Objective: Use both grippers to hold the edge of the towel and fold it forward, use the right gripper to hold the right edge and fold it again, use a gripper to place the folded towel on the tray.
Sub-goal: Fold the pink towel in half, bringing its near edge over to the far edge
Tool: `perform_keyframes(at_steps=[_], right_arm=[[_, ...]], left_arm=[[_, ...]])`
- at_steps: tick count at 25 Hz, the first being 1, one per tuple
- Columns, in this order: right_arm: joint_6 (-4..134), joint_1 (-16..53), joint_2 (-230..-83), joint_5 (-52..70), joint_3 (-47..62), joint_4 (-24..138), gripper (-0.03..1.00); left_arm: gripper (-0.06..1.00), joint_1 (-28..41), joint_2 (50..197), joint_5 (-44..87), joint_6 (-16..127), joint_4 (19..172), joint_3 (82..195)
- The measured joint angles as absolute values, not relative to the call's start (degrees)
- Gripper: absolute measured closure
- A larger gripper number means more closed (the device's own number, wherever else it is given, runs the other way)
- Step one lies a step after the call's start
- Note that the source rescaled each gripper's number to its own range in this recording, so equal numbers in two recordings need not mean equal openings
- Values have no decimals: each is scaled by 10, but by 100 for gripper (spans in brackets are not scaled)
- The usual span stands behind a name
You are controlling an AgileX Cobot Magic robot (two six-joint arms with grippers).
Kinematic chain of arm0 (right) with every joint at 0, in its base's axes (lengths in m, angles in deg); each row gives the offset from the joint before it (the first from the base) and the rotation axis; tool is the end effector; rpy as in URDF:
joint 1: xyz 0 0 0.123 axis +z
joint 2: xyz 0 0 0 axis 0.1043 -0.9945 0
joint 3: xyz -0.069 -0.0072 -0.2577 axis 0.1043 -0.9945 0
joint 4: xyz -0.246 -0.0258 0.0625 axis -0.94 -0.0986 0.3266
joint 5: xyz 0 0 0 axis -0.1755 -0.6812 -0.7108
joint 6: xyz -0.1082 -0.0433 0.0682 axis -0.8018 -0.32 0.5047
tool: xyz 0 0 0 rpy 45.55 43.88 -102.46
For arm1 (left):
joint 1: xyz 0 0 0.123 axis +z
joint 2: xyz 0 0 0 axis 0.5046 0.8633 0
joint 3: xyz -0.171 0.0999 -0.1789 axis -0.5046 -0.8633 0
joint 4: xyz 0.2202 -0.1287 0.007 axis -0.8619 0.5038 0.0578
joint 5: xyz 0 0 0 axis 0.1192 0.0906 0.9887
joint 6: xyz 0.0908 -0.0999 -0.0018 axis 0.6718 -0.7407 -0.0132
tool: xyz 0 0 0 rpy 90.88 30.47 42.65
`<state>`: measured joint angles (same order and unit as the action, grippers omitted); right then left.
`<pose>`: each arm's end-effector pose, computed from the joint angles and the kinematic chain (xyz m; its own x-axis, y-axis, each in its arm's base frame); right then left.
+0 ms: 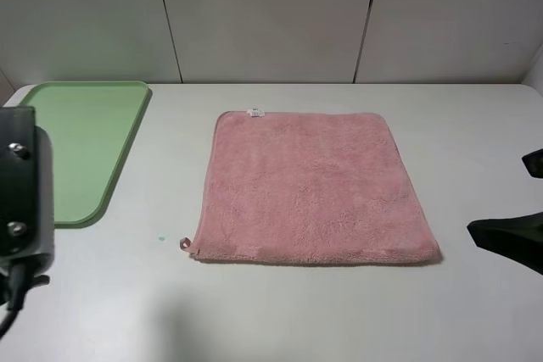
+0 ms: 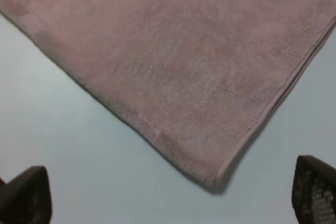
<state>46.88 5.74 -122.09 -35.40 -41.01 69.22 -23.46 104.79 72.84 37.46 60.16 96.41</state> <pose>0.1387 0.0676 0.2260 -0.5236 -0.5783 -0.6256 -0.6927 0.7165 -0.0824 0.1429 -0.1252 0.2135 -0.1407 0.9601 -0.2416 0.8626 0.2387 0.4461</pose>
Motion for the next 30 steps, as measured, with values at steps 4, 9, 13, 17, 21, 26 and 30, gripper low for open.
perform_keyframes(at_steps=[4,9,13,17,21,26,30], right_arm=[[431,57,-1279,-330,-410,690,-3],[382,57,-1347,-296,-410,688,-3],[342,57,-1393,-279,-410,674,-3],[310,57,-1423,-260,-410,661,-3],[299,57,-1433,-241,-410,649,-3],[298,57,-1434,-228,-410,643,-3],[298,57,-1434,-228,-410,643,-3]], left_arm=[[-6,-274,1076,679,374,547,964],[-6,-281,1084,608,374,532,964],[-6,-281,1128,591,374,532,964],[-6,-281,1184,554,374,531,964],[-6,-281,1233,532,374,531,964],[-6,-281,1289,474,373,531,965],[-6,-281,1339,432,373,531,965]])
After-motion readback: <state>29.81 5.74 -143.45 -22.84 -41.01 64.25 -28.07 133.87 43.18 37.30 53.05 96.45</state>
